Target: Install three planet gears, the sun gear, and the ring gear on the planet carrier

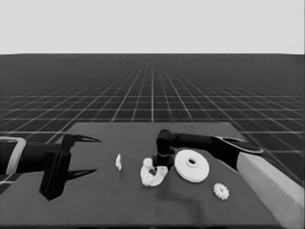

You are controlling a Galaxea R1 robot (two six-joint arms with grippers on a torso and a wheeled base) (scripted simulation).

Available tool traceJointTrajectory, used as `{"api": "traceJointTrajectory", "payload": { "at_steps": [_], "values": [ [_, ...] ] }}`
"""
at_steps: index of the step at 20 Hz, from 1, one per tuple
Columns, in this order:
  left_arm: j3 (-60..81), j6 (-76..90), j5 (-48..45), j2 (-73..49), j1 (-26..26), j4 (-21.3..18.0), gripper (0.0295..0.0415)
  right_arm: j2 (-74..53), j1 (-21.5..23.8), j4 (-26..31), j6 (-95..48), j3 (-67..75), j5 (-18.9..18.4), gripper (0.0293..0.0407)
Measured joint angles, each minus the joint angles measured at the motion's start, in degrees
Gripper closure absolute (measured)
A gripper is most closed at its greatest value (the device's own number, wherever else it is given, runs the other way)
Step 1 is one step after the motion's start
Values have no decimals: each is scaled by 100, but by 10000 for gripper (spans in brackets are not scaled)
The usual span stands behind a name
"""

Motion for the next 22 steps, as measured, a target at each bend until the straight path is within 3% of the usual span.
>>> {"api": "traceJointTrajectory", "payload": {
  "at_steps": [2, 3, 10, 13, 20, 21, 22],
  "values": [
    [0, 0, 0, 0, 0, 0, 326, 1, -2, -2, -1, -2, 2, 328],
    [0, 0, 0, 0, 0, 0, 326, 1, -2, -3, -2, -3, 2, 319],
    [0, 0, 0, 0, 0, 0, 326, 1, -3, -4, -2, -4, 3, 315],
    [0, 0, 0, 0, 0, 0, 326, -147, 697, 645, 314, 526, -270, 315],
    [0, 0, 0, 0, 0, 0, 326, -158, 882, 832, 347, 578, -309, 315],
    [0, 0, 0, 0, 0, 0, 326, -1645, 847, 771, 765, 2901, -361, 315],
    [0, 0, 0, 0, 0, 0, 326, -3150, 814, 755, 466, 3879, -313, 315]
  ]
}}
